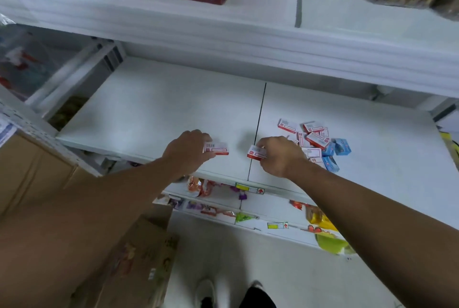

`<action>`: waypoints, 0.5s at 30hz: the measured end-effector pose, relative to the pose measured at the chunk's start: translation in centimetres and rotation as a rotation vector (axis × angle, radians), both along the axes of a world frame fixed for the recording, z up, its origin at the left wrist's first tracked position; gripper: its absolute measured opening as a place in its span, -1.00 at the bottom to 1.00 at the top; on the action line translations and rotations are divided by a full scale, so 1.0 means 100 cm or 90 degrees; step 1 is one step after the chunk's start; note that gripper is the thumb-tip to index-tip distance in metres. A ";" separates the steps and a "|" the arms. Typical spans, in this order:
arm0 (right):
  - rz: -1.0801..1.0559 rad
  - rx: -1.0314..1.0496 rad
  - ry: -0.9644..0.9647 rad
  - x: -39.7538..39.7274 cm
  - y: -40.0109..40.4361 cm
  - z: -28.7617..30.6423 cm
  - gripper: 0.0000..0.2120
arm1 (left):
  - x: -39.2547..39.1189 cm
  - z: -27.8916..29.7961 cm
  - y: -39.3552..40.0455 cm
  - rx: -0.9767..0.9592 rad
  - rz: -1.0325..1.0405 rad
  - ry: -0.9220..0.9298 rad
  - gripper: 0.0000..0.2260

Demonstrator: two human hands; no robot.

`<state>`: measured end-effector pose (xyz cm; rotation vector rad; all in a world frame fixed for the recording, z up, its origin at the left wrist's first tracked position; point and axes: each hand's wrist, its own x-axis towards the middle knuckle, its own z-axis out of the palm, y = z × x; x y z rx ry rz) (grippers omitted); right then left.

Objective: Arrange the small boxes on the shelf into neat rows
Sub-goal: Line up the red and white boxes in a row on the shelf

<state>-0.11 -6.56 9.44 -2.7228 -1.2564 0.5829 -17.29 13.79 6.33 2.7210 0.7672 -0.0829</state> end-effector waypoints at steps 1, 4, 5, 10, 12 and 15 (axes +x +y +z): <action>-0.002 -0.001 0.003 0.001 0.002 -0.002 -0.65 | 0.002 -0.002 0.002 -0.001 -0.005 -0.002 -0.58; 0.005 -0.002 0.013 0.009 0.010 -0.008 -0.67 | 0.009 -0.007 0.008 -0.003 -0.015 -0.001 -0.58; 0.010 -0.004 0.013 0.013 0.013 -0.010 -0.67 | 0.012 -0.009 0.010 -0.003 -0.014 0.004 -0.58; 0.038 0.000 0.026 0.034 0.031 -0.016 -0.65 | 0.023 -0.020 0.017 -0.004 0.010 0.003 -0.59; 0.045 0.010 0.027 0.041 0.038 -0.018 -0.66 | 0.028 -0.024 0.022 -0.007 0.025 0.003 -0.60; 0.048 0.004 0.033 0.045 0.043 -0.025 -0.67 | 0.034 -0.031 0.029 -0.015 0.041 0.016 -0.58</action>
